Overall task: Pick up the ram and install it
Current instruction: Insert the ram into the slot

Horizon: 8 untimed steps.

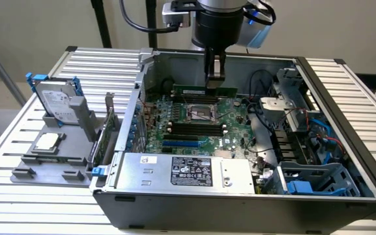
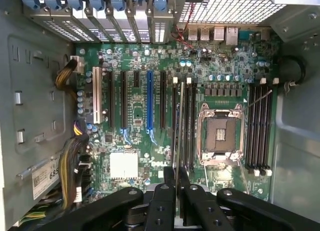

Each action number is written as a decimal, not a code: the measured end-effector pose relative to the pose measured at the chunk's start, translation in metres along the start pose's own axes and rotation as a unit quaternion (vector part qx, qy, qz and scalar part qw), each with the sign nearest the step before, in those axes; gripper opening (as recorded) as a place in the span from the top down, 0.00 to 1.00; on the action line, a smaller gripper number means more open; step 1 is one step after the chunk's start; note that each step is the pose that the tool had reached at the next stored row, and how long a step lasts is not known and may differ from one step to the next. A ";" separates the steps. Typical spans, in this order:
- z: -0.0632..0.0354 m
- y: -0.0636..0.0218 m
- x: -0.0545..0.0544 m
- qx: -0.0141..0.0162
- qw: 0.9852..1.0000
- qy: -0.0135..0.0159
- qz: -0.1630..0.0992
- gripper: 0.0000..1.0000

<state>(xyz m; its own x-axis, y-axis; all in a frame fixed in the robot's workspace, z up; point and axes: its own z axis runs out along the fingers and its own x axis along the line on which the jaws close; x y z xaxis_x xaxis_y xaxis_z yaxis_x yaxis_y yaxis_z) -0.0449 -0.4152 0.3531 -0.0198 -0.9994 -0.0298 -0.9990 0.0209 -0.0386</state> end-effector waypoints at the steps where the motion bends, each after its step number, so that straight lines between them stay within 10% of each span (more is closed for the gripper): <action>1: 0.0018 0.0001 0.000 0.000 1.000 0.000 0.000 0.86; 8: 0.0146 0.0004 0.000 -0.001 1.000 0.000 -0.001 0.86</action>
<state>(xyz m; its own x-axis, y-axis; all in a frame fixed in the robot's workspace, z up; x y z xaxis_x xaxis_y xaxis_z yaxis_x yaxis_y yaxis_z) -0.0448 -0.4152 0.3385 -0.0179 -0.9994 -0.0298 -0.9992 0.0189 -0.0365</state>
